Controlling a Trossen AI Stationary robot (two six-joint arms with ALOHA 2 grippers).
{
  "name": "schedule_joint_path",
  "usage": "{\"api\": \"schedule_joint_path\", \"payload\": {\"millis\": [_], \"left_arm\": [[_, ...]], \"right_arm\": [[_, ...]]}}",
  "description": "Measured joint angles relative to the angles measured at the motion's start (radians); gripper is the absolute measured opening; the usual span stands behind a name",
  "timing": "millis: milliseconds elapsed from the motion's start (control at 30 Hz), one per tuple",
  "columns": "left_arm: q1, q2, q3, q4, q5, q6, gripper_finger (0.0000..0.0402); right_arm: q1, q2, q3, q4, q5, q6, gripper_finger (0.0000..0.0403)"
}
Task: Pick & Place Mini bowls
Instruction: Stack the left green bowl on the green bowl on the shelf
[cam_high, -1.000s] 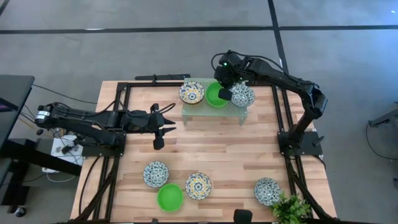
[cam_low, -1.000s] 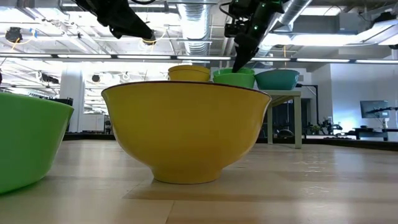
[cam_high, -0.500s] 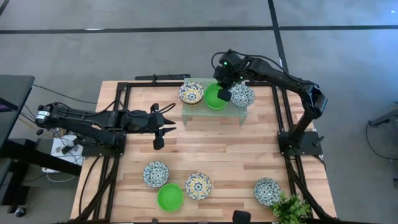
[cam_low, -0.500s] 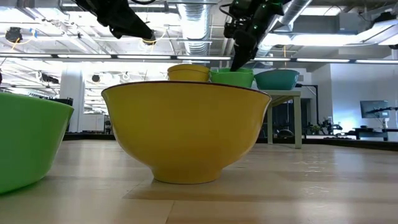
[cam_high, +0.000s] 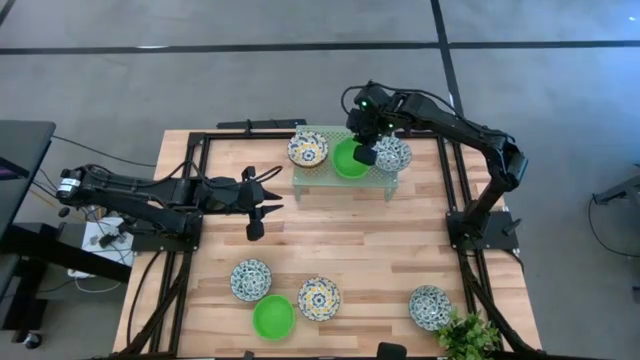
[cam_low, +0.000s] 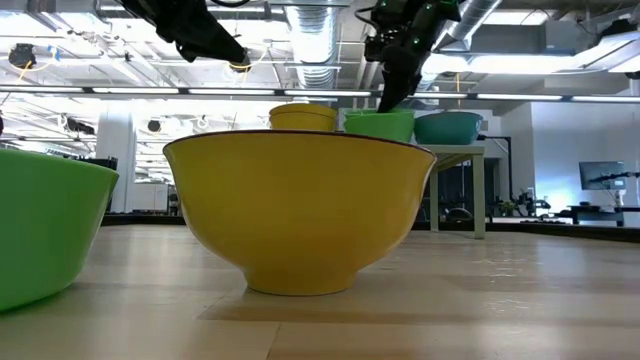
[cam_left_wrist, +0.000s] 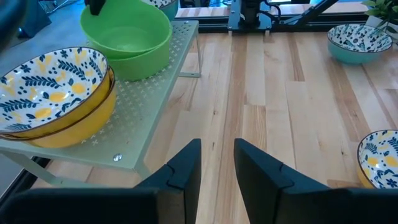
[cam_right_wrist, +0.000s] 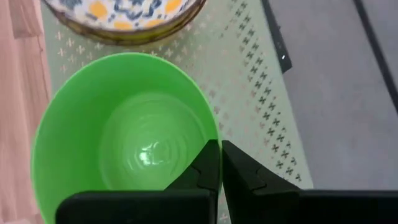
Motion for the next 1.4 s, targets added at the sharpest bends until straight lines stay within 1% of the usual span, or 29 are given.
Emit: {"api": "schedule_joint_path", "payload": {"millis": [233,533,733,833,900,1033,1067,1167,1300,1400], "left_arm": [[0.0,0.0,0.0,0.0,0.0,0.0,0.0097],[0.0,0.0,0.0,0.0,0.0,0.0,0.0097],[0.0,0.0,0.0,0.0,0.0,0.0,0.0097],[0.0,0.0,0.0,0.0,0.0,0.0,0.0097],[0.0,0.0,0.0,0.0,0.0,0.0,0.0097],[0.0,0.0,0.0,0.0,0.0,0.0,0.0097],[0.0,0.0,0.0,0.0,0.0,0.0,0.0097],[0.0,0.0,0.0,0.0,0.0,0.0,0.0097],[0.0,0.0,0.0,0.0,0.0,0.0,0.0097],[0.0,0.0,0.0,0.0,0.0,0.0,0.0097]], "right_arm": [[0.007,0.0,0.0,0.039,0.0,0.0,0.0009],[0.011,0.009,0.0,0.038,0.001,0.0,0.0052],[0.021,-0.002,0.0,0.038,0.002,0.0,0.0063],[0.022,-0.002,0.0,0.033,0.002,0.0,0.0061],[0.021,-0.002,0.0,0.021,0.002,0.0,0.0052],[0.021,-0.002,0.0,0.03,0.002,-0.001,0.0011],[0.021,-0.002,0.0,0.037,0.003,-0.001,0.0007],[0.021,-0.002,0.0,0.045,0.002,-0.001,0.001],[0.02,-0.002,0.001,0.044,0.002,-0.001,0.0005],[0.014,0.0,0.042,-0.003,0.002,0.009,0.0003]]}}
